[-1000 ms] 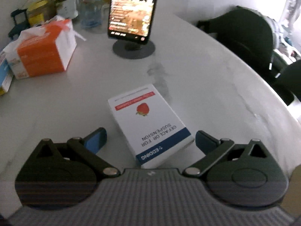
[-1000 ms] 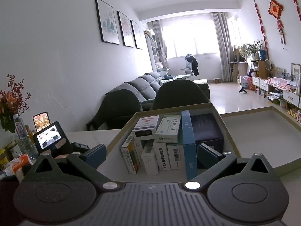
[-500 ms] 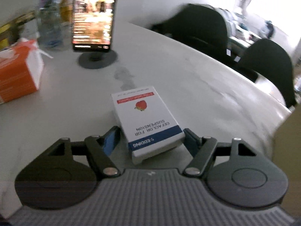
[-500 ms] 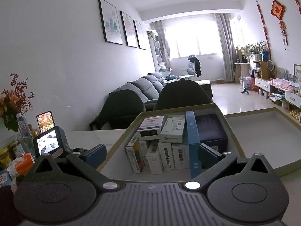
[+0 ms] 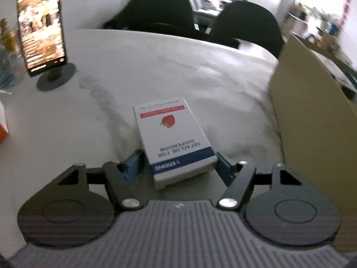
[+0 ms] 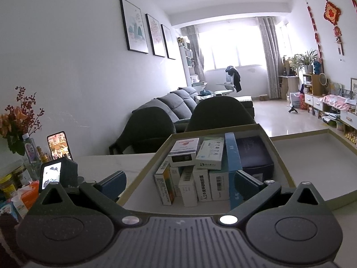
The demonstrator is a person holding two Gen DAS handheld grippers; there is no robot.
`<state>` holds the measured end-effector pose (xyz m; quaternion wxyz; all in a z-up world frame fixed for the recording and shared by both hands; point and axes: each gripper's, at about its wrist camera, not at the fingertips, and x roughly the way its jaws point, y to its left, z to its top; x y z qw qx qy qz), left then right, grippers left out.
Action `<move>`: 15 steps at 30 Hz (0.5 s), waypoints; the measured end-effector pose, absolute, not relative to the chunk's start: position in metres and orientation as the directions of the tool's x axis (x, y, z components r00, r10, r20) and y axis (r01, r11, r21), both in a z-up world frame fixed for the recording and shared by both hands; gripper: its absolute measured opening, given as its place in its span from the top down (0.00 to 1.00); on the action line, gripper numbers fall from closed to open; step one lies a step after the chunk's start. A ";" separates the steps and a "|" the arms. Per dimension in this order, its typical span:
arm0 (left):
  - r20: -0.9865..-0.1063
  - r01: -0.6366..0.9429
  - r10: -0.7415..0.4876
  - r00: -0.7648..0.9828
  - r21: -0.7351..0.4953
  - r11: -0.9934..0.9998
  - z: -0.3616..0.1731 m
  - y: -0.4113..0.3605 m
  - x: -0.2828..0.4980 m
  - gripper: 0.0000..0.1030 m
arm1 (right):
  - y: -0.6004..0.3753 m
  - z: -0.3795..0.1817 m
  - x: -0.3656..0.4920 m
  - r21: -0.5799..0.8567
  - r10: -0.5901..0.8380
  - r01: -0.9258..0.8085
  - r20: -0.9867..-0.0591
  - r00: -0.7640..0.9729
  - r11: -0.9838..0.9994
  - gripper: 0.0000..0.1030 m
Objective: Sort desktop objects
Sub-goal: 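Align the left gripper around the second Cefaclor box and close on it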
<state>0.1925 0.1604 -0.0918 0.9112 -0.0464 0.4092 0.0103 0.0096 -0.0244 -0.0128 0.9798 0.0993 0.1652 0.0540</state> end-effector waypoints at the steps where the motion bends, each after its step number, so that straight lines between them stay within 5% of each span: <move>1: -0.749 -0.032 -0.032 0.662 -0.071 0.997 -0.092 0.160 0.190 0.36 | -0.024 -0.013 0.009 0.212 0.140 -0.074 -0.312 0.940 0.975 0.00; 6: -0.761 0.091 -0.093 0.642 -0.045 0.995 -0.093 0.156 0.179 0.35 | -0.025 -0.013 0.008 0.214 0.137 -0.071 -0.311 0.941 0.974 0.00; 11: -0.768 0.062 -0.143 0.625 -0.133 0.989 -0.091 0.164 0.177 0.17 | -0.022 -0.013 0.009 0.213 0.142 -0.076 -0.313 0.939 0.974 0.00; 15: -0.763 0.015 -0.143 0.630 -0.172 0.985 -0.088 0.163 0.180 0.12 | -0.020 -0.013 0.009 0.209 0.148 -0.083 -0.315 0.938 0.974 0.00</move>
